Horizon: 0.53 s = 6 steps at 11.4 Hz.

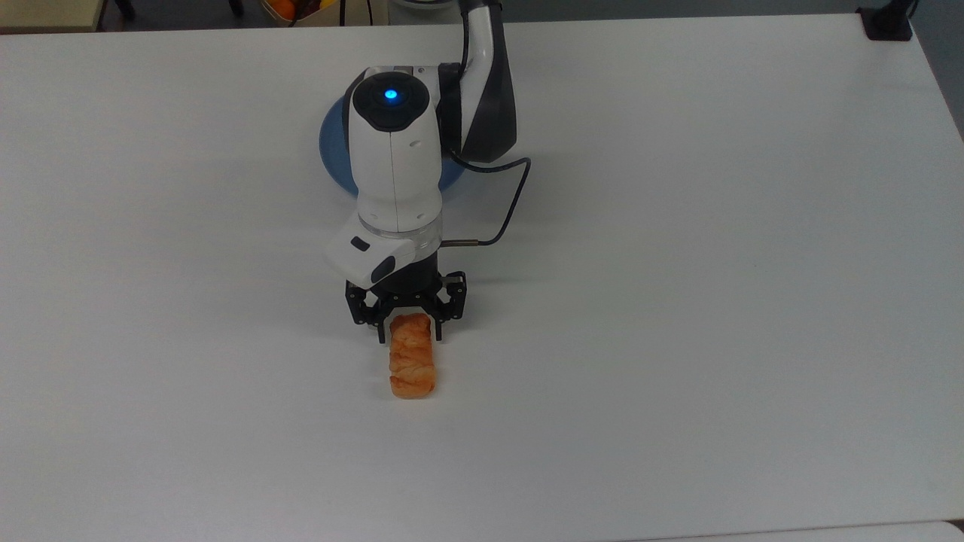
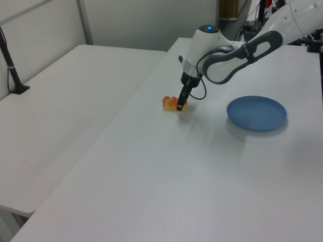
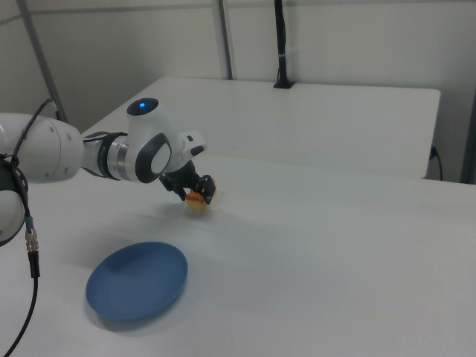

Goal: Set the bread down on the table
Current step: 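Open the gripper to release the bread roll on the table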

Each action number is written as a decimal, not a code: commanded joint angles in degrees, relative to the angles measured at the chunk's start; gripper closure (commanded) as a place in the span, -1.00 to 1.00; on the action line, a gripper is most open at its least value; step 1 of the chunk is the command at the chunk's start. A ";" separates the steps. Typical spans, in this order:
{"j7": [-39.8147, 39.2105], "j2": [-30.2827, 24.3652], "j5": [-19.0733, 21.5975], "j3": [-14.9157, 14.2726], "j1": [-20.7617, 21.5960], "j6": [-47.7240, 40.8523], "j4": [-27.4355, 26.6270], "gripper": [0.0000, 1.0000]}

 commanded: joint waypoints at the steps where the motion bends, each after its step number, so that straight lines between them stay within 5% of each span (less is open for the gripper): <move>1: 0.75 -0.13 -0.27 -0.49 0.25 1.02 0.79 -1.00; 4: 1.62 -6.35 -0.10 -0.49 0.07 -0.99 -1.91 -1.00; 6: 2.86 -14.25 -0.10 -0.49 -0.62 -12.72 -4.04 -1.00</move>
